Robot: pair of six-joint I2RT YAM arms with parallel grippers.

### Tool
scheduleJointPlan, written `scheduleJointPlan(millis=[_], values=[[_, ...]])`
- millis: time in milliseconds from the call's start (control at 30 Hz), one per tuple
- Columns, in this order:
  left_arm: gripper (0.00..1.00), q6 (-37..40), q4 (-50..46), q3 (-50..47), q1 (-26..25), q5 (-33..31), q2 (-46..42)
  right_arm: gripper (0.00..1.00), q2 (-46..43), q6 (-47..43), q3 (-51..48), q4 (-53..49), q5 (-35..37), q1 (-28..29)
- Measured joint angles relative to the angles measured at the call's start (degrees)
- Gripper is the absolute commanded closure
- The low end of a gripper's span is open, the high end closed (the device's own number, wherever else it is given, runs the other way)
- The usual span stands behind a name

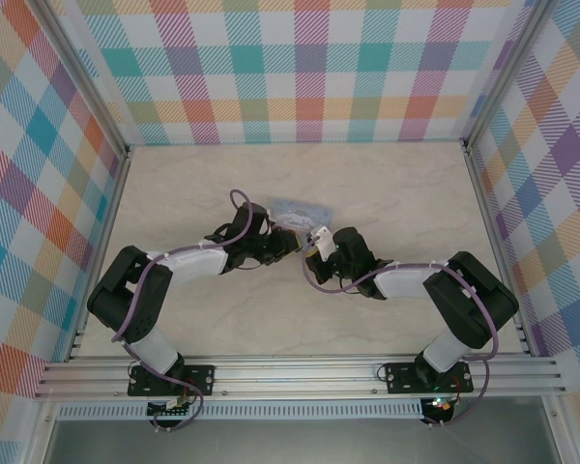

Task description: Unlock the padlock with the key

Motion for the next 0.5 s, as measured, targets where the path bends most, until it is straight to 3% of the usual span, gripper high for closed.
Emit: scheduleJointPlan(millis=[500], values=[[0.79, 1.81, 0.24, 0.00, -0.02, -0.20, -0.02, 1.00, -2.03, 0.02, 0.00, -1.64, -0.37, -1.07]])
